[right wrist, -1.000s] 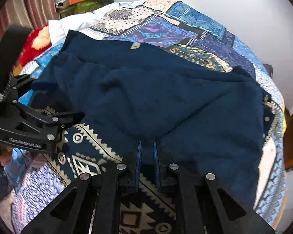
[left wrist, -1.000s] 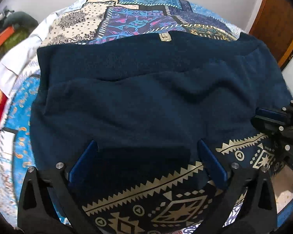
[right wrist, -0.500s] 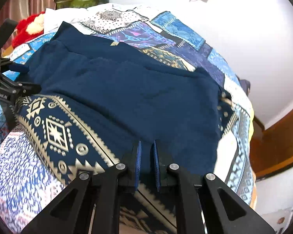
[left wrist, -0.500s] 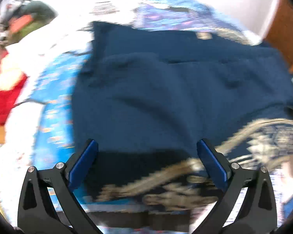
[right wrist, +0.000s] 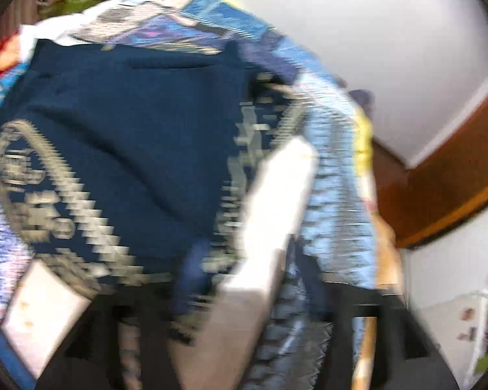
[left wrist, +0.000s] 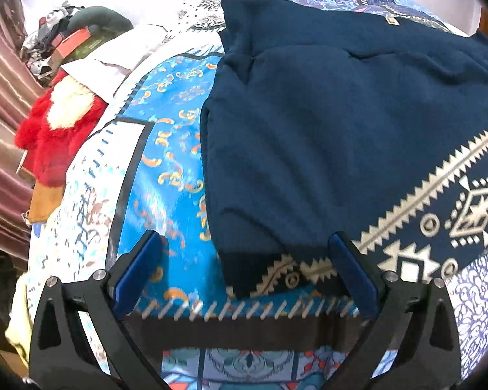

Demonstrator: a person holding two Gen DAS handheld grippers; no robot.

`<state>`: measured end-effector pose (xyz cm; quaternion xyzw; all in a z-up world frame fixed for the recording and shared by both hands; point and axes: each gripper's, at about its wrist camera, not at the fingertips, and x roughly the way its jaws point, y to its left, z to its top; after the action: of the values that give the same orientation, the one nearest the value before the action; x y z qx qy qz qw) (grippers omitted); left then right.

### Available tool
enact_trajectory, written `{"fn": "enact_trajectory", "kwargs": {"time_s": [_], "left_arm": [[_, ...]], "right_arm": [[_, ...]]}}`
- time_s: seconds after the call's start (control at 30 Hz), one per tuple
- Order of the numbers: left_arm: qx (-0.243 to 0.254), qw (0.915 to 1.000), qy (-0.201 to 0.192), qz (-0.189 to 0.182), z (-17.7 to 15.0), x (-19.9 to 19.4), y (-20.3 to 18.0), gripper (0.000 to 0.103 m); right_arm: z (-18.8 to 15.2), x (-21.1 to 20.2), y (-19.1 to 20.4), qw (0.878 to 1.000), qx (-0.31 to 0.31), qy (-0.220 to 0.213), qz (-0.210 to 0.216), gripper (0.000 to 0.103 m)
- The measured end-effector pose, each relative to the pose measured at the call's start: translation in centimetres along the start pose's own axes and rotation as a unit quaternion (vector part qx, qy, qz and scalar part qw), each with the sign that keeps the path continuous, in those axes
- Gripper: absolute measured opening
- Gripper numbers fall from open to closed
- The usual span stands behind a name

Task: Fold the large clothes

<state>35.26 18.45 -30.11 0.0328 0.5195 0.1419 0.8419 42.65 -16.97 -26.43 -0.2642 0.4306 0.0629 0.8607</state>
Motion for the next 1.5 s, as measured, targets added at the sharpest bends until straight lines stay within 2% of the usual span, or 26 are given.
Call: {"fn": "enact_trajectory", "kwargs": {"time_s": [0.03, 0.07, 0.17, 0.23, 0.37, 0.47, 0.53, 0.6, 0.63, 0.67, 0.77, 0.87, 0.9, 1.0, 1.1, 1.17, 1.3, 1.37, 1.4, 1.43, 1.47, 1.5], "left_arm": [[-0.003, 1.0, 0.001, -0.002, -0.3, -0.4, 0.1, 0.103], [-0.007, 1.0, 0.002, -0.005, -0.6, -0.7, 0.2, 0.103], [-0.02, 0.9997, 0.005, -0.014, -1.5, -1.9, 1.1, 0.103], [-0.037, 0.999, 0.011, -0.025, -2.2, -2.8, 1.7, 0.103], [-0.101, 0.9916, 0.011, -0.08, -3.4, -4.6, 3.7, 0.103], [-0.169, 0.9752, 0.011, -0.143, -4.8, -5.7, 4.8, 0.103], [-0.194, 0.9651, 0.018, -0.175, -5.3, -5.6, 5.0, 0.103], [-0.224, 0.9495, 0.032, -0.218, -6.0, -4.8, 4.9, 0.103], [-0.233, 0.9434, 0.039, -0.233, -6.4, -4.5, 4.8, 0.103], [-0.249, 0.9308, 0.053, -0.263, -6.6, -3.6, 4.5, 0.103], [-0.278, 0.9036, 0.079, -0.317, -6.8, -1.4, 3.9, 0.103], [-0.297, 0.885, 0.084, -0.349, -6.6, -0.5, 3.0, 0.103], [-0.303, 0.8804, 0.08, -0.356, -6.6, 0.0, 2.9, 0.103], [-0.311, 0.8735, 0.063, -0.369, -6.0, 1.1, 2.7, 0.103], [-0.322, 0.862, 0.04, -0.39, -5.3, 2.0, 2.7, 0.103], [-0.325, 0.8597, 0.029, -0.393, -4.3, 2.5, 2.7, 0.103], [-0.326, 0.8729, 0.004, -0.363, -1.8, 2.8, 2.7, 0.098], [-0.333, 0.8789, -0.003, -0.341, -1.1, 2.7, 2.9, 0.076], [-0.339, 0.8817, -0.007, -0.329, -0.7, 2.5, 3.2, 0.068], [-0.342, 0.882, -0.011, -0.324, -0.6, 2.4, 3.5, 0.051], [-0.343, 0.884, -0.015, -0.317, -0.4, 2.0, 3.7, 0.043], [-0.336, 0.8895, -0.021, -0.309, 0.0, 1.4, 3.7, 0.029]], "right_arm": [[-0.4, 0.0, -0.4, 1.0, 0.004, -0.001, -0.012, 0.091], [-0.7, 0.2, -1.1, 1.0, 0.01, 0.008, -0.009, 0.091], [-2.0, 0.4, -3.0, 0.998, 0.045, 0.04, 0.029, 0.091], [-2.5, -0.6, -4.0, 0.997, 0.059, 0.037, 0.037, 0.091], [-2.3, -3.8, -5.2, 0.993, 0.09, 0.002, 0.074, 0.091], [-0.9, -6.5, -4.9, 0.988, 0.107, -0.03, 0.105, 0.091], [0.4, -7.4, -3.9, 0.984, 0.11, -0.048, 0.13, 0.092], [1.7, -7.4, -2.4, 0.98, 0.108, -0.058, 0.159, 0.092], [1.9, -7.5, -1.9, 0.978, 0.106, -0.059, 0.17, 0.092], [2.4, -7.5, -0.8, 0.975, 0.102, -0.058, 0.188, 0.092], [3.4, -6.7, 1.9, 0.97, 0.09, -0.045, 0.223, 0.093], [4.3, -5.0, 4.7, 0.967, 0.069, -0.026, 0.244, 0.093], [4.5, -4.1, 5.6, 0.967, 0.062, -0.018, 0.245, 0.093], [4.6, -1.0, 7.0, 0.969, 0.056, 0.018, 0.242, 0.093], [4.3, 0.1, 7.4, 0.97, 0.051, 0.019, 0.238, 0.1], [4.3, 0.3, 7.1, 0.966, 0.055, 0.018, 0.251, 0.102], [4.2, 0.6, 6.9, 0.964, 0.048, 0.021, 0.262, 0.103], [4.1, 0.5, 6.9, 0.964, 0.041, 0.02, 0.261, 0.103], [4.1, 0.4, 6.9, 0.965, 0.04, 0.02, 0.26, 0.103], [4.0, 0.5, 6.8, 0.965, 0.04, 0.02, 0.259, 0.103], [4.0, 0.5, 6.8, 0.965, 0.041, 0.02, 0.26, 0.103], [4.0, 0.5, 6.7, 0.965, 0.042, 0.022, 0.259, 0.103]]}}
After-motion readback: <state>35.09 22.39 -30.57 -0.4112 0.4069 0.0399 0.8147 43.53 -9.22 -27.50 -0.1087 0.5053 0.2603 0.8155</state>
